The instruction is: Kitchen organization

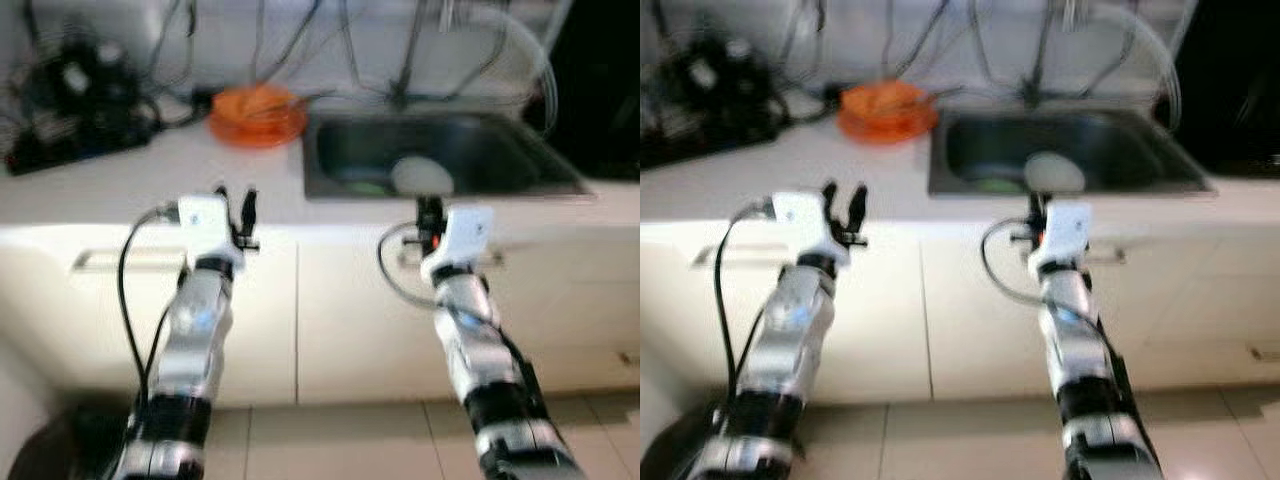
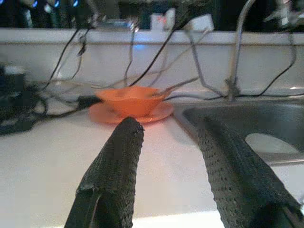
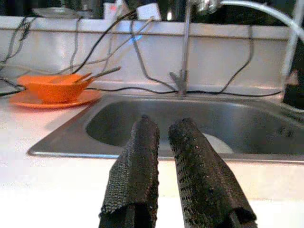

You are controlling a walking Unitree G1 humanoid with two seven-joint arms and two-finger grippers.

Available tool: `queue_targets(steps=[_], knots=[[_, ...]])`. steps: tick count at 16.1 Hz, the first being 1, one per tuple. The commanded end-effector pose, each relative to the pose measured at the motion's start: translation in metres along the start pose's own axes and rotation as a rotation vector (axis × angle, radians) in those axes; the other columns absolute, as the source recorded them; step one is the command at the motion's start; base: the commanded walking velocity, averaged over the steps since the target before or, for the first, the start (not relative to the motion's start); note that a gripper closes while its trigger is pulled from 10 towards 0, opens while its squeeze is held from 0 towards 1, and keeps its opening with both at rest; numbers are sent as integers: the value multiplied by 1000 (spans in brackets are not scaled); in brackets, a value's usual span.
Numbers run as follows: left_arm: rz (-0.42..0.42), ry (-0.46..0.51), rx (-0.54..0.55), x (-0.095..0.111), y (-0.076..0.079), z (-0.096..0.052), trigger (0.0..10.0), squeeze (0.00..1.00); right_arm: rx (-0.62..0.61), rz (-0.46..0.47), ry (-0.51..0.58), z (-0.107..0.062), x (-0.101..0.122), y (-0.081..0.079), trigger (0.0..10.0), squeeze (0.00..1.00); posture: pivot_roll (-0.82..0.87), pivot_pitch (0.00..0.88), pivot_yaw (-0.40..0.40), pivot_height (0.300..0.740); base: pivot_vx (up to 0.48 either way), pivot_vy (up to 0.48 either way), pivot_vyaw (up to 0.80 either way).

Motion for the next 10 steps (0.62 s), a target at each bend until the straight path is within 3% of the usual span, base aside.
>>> queue_targets(steps=[1,2,10], knots=[[4,-10,3,0,1,1,10000,0,1,5,3,2,2,-1,10000,0,113,33,0,740,439,0,631],[4,-12,1,-1,2,1,10000,0,9,6,8,2,2,-2,10000,0,113,33,0,740,439,0,650],[8,-14,4,-1,1,2,10000,0,18,-7,5,4,3,-3,10000,0,112,26,-2,740,440,0,0]])
Point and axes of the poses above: a point about 5 cm out from each wrist's last joint towards the gripper, its own z axis pointing out of the wrist towards the gripper, its own x axis along the axis of the wrist's last joint, y = z × x, the point moved 1 cm from there along z, pointing out of the wrist towards the gripper, and after that the axes turned 7 degrees about z, right-handed, at the moved point
